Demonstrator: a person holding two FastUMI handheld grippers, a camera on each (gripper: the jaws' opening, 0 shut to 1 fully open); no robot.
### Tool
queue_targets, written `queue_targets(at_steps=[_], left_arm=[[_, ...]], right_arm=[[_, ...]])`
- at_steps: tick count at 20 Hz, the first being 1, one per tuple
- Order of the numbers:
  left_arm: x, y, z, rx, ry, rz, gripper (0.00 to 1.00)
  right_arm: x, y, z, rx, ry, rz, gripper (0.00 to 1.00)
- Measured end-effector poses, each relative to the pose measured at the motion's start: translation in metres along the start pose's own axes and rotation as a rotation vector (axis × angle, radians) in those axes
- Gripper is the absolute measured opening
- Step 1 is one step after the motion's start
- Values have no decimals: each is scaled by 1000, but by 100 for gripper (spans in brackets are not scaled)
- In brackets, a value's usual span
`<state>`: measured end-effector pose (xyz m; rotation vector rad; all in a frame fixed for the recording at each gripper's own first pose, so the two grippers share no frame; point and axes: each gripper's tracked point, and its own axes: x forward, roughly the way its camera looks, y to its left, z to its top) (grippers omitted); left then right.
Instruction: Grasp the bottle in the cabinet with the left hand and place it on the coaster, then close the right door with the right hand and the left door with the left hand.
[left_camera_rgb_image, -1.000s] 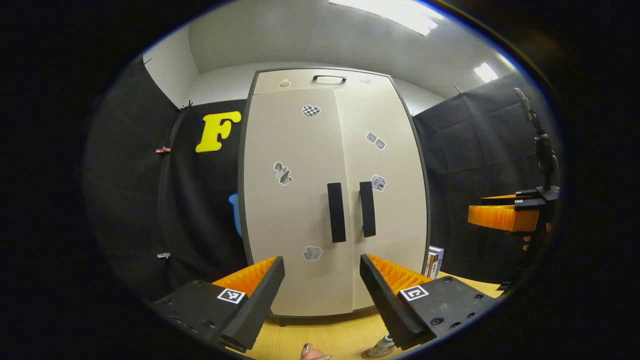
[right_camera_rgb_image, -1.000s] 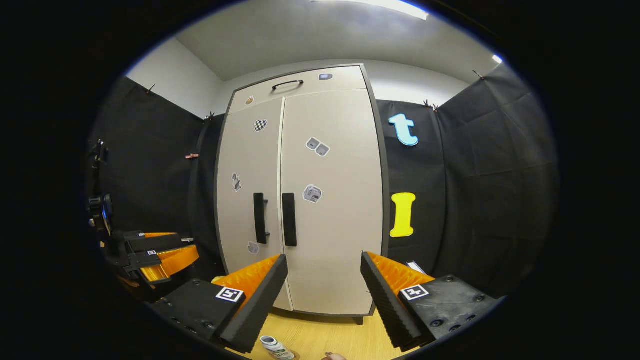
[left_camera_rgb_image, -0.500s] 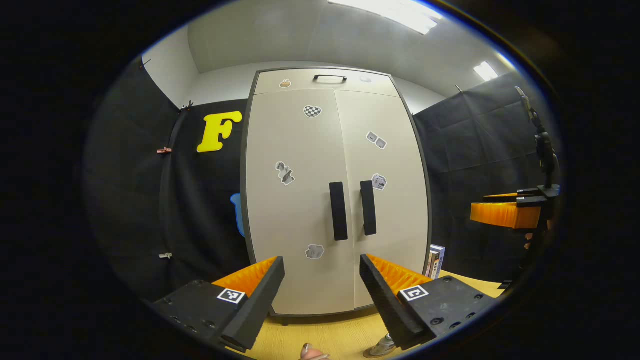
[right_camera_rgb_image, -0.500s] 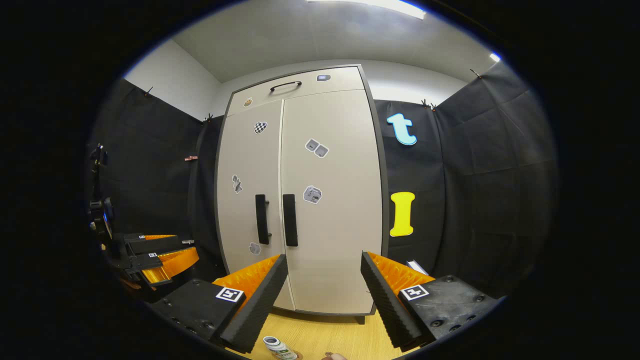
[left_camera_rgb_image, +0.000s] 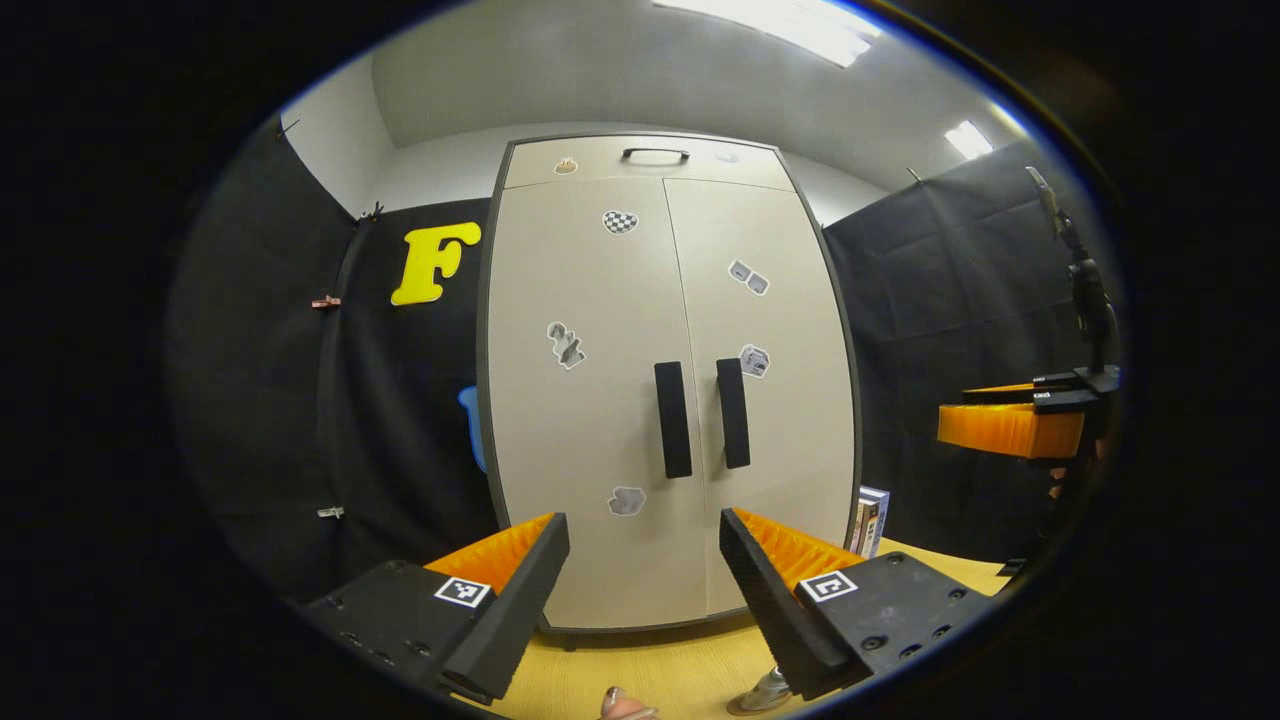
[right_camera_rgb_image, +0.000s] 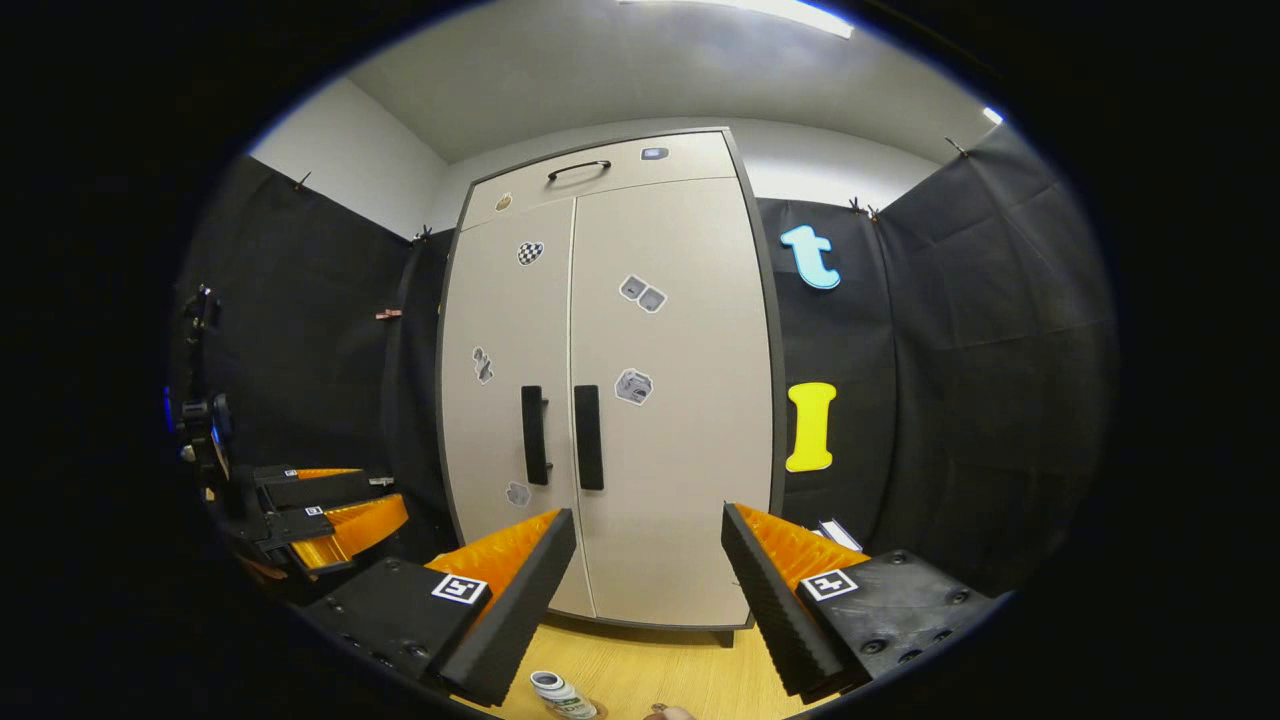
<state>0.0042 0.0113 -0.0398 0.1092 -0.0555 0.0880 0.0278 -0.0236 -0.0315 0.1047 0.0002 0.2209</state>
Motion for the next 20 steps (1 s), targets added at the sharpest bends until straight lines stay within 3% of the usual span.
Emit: queue_targets(at_steps=[20], left_arm=[[0,5,2,-21,-5,12,96]], right_arm=[[3,-2,-2,13,4,1,98]])
